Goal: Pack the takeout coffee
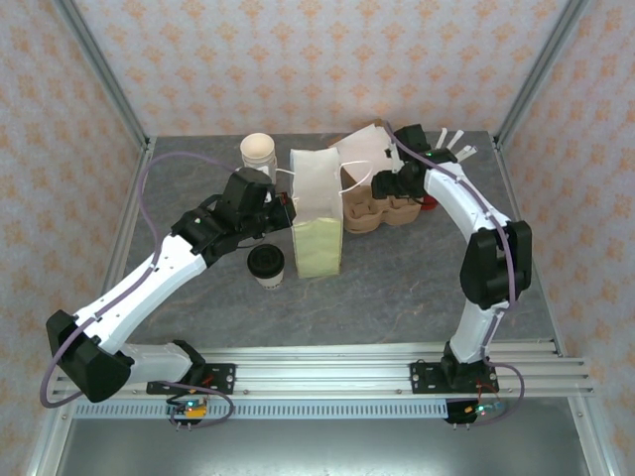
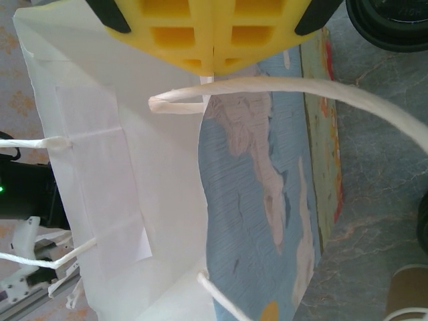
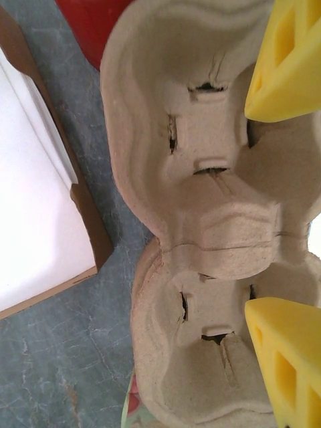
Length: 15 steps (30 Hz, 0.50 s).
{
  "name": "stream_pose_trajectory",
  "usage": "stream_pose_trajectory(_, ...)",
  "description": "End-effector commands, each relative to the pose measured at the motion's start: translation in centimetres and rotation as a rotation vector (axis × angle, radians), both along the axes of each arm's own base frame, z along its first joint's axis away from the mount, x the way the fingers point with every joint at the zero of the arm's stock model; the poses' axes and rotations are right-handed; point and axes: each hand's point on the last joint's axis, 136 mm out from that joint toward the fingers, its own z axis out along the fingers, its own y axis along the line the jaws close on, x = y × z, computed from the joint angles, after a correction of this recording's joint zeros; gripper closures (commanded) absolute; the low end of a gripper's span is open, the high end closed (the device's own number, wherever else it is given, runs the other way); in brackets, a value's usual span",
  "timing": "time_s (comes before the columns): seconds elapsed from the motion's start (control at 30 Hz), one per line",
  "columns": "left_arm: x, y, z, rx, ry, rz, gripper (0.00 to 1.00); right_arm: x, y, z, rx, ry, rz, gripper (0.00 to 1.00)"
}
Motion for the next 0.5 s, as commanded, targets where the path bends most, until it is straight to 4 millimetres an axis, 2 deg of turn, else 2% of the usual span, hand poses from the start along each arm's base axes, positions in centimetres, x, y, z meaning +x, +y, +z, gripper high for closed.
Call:
stream_pose_trajectory(0.0, -0.6, 0.9, -0.3, 0.033, 0.005, 0.025, 1.0, -0.1, 0.3, -0.4, -0.02, 0.029, -0.018, 0.31)
stream_pose_trajectory(0.27, -0.7, 1.3, -0.3, 0.055, -0.002, 0.026, 0.99, 0.1, 1.4, -1.8, -0.046, 0.055, 0.009, 0.39)
stream_pose_trajectory(0.47, -0.7, 1.3, -0.2, 0.059, -0.004, 0.022, 0.99, 0.4, 0.7, -2.3, -0.105, 0.062, 0.003, 0.44)
